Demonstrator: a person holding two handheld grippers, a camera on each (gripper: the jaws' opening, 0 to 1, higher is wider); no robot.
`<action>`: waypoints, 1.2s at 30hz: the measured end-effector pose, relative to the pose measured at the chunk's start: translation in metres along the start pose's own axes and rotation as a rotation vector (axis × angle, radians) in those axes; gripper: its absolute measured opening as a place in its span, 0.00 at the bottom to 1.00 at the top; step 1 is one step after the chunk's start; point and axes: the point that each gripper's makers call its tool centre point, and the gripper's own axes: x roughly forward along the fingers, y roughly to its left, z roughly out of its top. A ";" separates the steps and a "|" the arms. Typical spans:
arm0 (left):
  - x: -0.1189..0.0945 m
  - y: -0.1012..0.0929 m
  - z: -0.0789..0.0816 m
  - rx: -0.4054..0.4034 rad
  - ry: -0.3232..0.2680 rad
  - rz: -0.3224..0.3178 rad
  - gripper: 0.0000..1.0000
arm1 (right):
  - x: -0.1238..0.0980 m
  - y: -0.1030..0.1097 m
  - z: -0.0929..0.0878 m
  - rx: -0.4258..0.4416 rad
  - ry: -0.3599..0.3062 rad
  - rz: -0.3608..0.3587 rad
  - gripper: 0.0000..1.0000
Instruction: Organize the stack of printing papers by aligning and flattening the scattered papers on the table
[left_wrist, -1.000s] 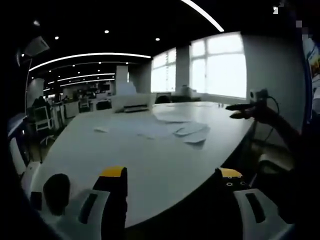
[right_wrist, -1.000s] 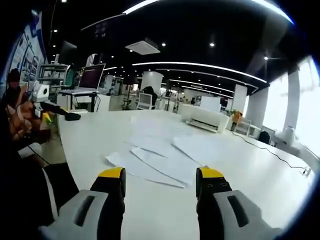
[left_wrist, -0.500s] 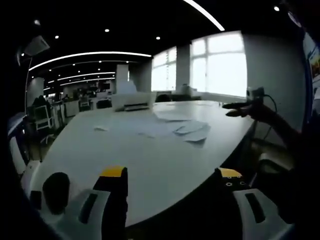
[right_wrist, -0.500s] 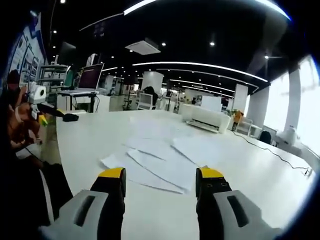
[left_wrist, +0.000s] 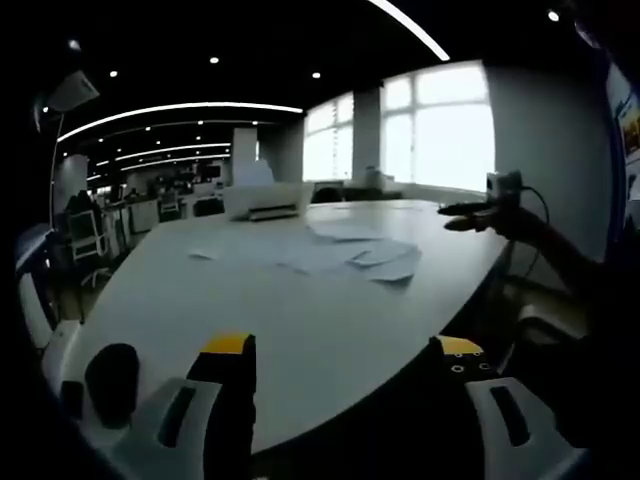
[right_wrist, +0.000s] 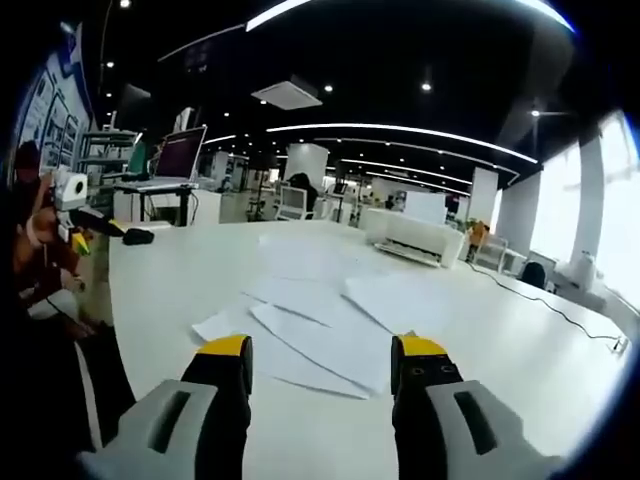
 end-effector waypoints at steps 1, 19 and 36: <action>0.000 0.000 0.000 0.000 0.001 0.000 0.73 | 0.001 0.001 0.000 0.001 0.001 0.001 0.51; 0.003 -0.001 -0.001 0.008 0.006 -0.010 0.72 | 0.021 -0.012 -0.007 0.004 0.024 -0.007 0.50; 0.005 -0.001 -0.002 0.008 0.010 -0.014 0.72 | 0.053 -0.022 -0.011 0.005 0.048 0.004 0.49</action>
